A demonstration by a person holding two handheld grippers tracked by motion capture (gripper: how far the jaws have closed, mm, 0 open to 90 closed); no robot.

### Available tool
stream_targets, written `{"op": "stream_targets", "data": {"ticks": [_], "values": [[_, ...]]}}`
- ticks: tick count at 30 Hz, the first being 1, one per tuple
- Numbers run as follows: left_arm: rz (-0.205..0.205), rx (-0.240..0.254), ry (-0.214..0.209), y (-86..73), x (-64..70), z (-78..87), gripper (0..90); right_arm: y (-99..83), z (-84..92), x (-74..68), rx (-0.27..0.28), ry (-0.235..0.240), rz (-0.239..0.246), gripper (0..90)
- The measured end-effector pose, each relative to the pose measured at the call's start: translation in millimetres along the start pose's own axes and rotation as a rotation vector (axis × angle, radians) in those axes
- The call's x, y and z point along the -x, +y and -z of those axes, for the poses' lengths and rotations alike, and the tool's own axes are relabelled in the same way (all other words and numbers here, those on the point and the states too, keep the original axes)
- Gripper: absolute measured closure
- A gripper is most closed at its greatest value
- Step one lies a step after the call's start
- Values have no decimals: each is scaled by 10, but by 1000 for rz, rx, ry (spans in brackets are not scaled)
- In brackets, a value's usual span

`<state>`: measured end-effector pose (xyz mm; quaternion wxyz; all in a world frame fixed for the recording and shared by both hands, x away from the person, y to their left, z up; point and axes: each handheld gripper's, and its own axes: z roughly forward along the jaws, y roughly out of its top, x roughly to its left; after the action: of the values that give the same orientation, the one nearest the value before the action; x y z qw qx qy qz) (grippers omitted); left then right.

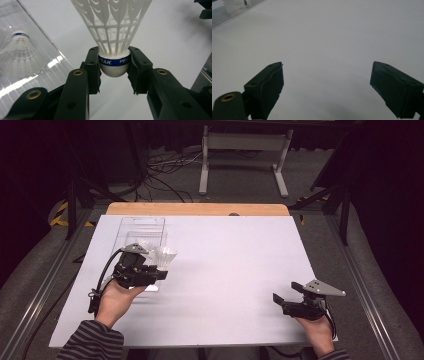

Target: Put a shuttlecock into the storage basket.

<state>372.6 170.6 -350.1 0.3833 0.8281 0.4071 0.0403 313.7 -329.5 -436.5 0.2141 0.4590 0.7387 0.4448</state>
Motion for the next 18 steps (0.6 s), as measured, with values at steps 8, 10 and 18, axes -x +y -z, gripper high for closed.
{"op": "stream_targets", "data": {"ticks": [8, 10, 18], "values": [[14, -5, 16, -6, -80, 50, 651, 5, -6, -4, 5, -1, 6, 118], [34, -2, 16, -14, -94, 59, 651, 4, -3, -3, 7, 0, 2, 118], [54, 2, 35, -26, -182, 105, 651, 5, -3, -6, 8, -1, 5, 117]]}}
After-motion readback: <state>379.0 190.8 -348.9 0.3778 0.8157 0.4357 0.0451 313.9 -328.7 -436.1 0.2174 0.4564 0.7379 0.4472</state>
